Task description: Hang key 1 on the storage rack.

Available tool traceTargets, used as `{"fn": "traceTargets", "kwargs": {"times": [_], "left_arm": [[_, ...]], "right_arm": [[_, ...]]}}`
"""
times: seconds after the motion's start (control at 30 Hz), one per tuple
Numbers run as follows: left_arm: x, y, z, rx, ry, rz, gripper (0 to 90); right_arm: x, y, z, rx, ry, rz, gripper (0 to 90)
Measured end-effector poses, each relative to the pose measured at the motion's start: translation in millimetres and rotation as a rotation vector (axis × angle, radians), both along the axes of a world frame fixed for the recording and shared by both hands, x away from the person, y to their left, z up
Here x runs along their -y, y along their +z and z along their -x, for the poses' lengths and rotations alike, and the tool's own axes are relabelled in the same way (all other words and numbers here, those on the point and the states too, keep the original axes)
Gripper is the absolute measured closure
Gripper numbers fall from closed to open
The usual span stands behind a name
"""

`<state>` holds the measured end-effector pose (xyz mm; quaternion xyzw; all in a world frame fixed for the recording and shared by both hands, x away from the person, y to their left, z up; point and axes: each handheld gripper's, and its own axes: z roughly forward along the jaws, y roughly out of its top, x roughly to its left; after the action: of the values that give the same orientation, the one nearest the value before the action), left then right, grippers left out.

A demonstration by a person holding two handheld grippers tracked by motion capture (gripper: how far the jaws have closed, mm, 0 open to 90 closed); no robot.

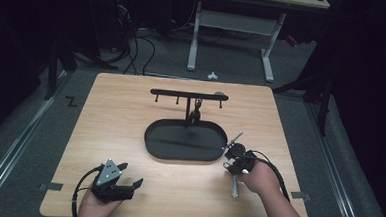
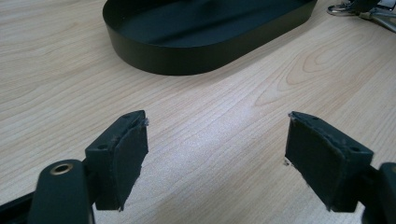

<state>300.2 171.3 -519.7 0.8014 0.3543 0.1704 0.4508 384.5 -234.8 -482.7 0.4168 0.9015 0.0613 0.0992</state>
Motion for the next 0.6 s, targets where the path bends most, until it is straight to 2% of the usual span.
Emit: {"fn": "traceTargets", "kwargs": {"times": [0.1, 0.23, 0.33, 0.4, 0.47, 0.6], "left_arm": [[0.1, 0.0, 0.5, 0.000, 0.000, 0.000, 21.5], [-0.5, -0.3, 0.2, -0.002, 0.002, -0.002, 21.5], [-0.2, -0.5, 0.0, -0.003, 0.001, -0.003, 21.5], [-0.4, -0.4, 0.2, -0.003, 0.001, -0.003, 21.5], [-1.0, -0.1, 0.1, -0.001, 0.002, -0.002, 21.5], [-1.6, 0.3, 0.1, -0.002, 0.000, 0.001, 21.5]], "right_arm": [[-3.2, -0.3, 1.4, 0.029, 0.035, 0.015, 65.9], [-4.1, 3.9, -2.5, 0.042, 0.029, -0.021, 65.0], [-4.2, 2.5, -6.2, 0.028, 0.036, 0.001, 64.5], [-3.7, -1.2, -7.9, 0.003, 0.027, 0.013, 63.6], [-3.2, -5.9, -8.8, -0.031, 0.040, 0.027, 66.7], [-1.8, -6.1, -6.0, -0.026, 0.030, 0.003, 69.9]]}}
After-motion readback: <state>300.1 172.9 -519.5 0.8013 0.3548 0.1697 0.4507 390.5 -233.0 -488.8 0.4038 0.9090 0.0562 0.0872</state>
